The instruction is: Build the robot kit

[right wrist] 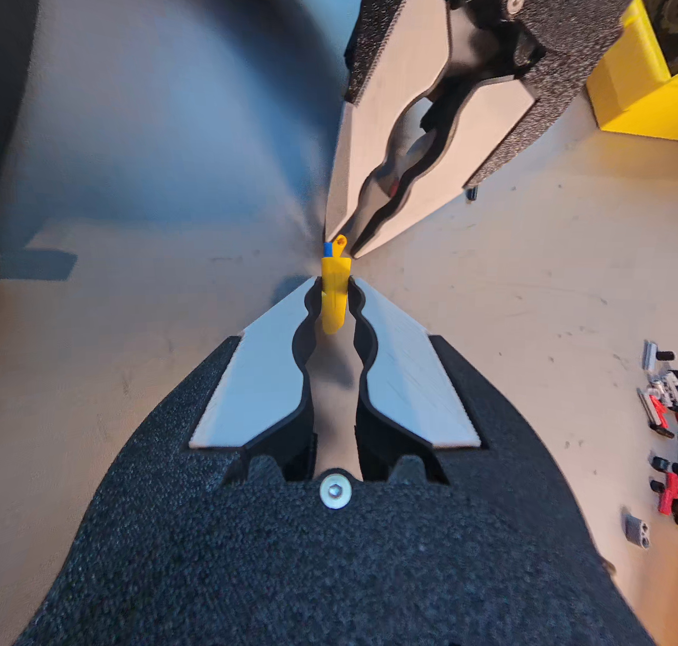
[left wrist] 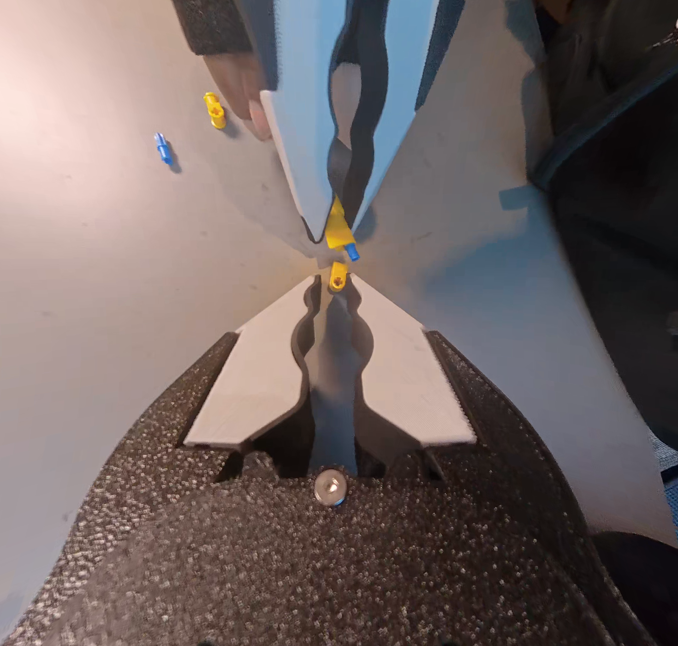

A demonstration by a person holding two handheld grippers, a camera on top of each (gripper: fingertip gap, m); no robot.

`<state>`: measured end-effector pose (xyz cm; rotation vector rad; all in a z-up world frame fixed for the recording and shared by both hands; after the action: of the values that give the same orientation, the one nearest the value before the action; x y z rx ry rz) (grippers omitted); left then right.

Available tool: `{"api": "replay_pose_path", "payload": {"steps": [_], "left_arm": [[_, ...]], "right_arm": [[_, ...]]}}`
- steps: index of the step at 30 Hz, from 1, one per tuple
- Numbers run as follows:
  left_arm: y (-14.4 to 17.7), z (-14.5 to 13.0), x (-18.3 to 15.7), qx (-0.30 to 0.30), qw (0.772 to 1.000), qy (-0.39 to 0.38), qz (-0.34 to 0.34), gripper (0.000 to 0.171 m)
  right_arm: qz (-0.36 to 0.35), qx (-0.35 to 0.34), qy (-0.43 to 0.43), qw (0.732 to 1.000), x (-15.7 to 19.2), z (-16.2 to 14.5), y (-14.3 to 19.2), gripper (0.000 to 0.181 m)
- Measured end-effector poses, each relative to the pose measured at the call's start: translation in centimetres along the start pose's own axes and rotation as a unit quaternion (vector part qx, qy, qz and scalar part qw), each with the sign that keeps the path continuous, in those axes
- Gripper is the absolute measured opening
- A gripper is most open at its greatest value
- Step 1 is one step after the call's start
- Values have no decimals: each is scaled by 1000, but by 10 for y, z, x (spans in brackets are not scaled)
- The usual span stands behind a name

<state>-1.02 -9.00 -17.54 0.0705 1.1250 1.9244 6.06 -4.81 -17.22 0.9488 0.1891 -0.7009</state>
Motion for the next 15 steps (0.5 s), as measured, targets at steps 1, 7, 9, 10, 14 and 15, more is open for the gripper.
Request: {"api": "replay_pose_path", "payload": {"steps": [1, 7, 9, 10, 14, 15], "left_arm": [[0, 2, 4, -2, 1000, 1, 3, 12], [6, 11, 24, -44, 998, 11, 44, 12], [9, 12, 27, -55, 997, 17, 50, 11], [10, 11, 28, -59, 997, 16, 54, 10], [11, 11, 24, -67, 996, 9, 62, 8], [11, 12, 22, -65, 996, 11, 66, 8]], "right_arm": [[0, 4, -3, 1000, 0, -2, 1, 13], [-5, 16, -17, 1000, -2, -10, 4, 13], [-9, 16, -24, 1000, -5, -12, 6, 13], [-13, 17, -27, 999, -6, -13, 7, 14], [-25, 19, -38, 999, -11, -18, 14, 14], [-28, 22, -39, 999, -12, -20, 16, 14]]}}
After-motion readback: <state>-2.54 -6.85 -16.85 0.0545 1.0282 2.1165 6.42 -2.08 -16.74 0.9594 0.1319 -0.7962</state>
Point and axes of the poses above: each gripper's, where its closed fingertips meet, y back along the fingers, z out of its top, x = y × z across the jaws, the point moved 5 cm from there along y, back along the fingers, and after that the axes turned 15 degrees about y, right-handed, at the moved point
